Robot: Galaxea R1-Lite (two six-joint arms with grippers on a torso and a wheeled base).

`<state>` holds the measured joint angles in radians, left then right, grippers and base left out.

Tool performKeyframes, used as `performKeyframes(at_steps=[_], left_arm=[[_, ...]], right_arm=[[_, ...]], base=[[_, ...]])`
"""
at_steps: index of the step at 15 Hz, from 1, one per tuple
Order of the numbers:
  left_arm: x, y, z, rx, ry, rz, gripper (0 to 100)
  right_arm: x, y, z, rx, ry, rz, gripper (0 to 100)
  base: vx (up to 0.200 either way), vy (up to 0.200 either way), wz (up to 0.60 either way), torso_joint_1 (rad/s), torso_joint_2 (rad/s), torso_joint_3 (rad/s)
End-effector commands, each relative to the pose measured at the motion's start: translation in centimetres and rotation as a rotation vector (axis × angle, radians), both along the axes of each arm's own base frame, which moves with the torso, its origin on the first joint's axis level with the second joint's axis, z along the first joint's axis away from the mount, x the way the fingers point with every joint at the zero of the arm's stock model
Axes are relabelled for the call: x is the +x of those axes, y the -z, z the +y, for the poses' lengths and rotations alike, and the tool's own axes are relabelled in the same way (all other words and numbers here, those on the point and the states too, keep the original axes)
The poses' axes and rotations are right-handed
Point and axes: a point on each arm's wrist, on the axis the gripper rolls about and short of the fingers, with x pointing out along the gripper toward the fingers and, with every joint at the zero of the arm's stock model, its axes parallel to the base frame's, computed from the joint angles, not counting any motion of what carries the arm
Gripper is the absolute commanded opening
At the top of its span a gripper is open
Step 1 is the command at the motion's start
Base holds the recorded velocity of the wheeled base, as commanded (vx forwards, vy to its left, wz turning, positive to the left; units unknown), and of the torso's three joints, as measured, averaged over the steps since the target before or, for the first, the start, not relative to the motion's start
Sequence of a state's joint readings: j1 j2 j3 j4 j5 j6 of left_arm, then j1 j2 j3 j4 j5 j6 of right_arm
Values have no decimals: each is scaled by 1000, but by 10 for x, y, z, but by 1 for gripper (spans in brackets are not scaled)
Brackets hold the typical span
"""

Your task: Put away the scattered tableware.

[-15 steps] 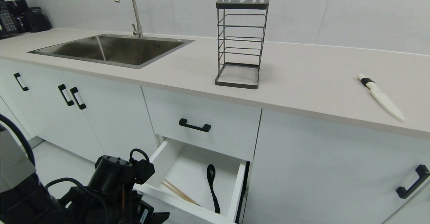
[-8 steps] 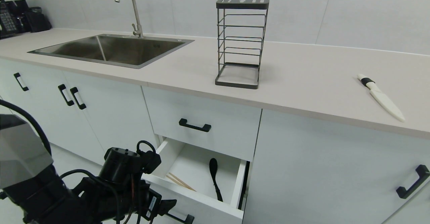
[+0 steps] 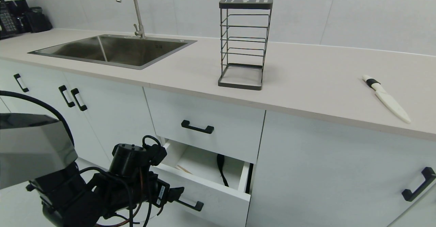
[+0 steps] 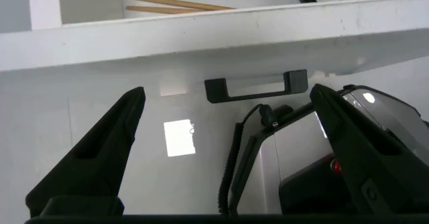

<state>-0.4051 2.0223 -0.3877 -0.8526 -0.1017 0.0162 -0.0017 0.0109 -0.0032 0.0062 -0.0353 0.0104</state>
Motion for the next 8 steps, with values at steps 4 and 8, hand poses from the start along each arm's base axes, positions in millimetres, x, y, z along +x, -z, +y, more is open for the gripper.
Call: performKeyframes(at_steps=[4,8], left_arm=[[16,10,-4,-23,3,-15,100],[23,14,-6,-34,1,-35,100]], right_arm=[[0,0,0,0,0,1,100],[0,0,0,0,0,1,100]], base=[[0,0,0,0,0,0],[0,0,0,0,0,0]])
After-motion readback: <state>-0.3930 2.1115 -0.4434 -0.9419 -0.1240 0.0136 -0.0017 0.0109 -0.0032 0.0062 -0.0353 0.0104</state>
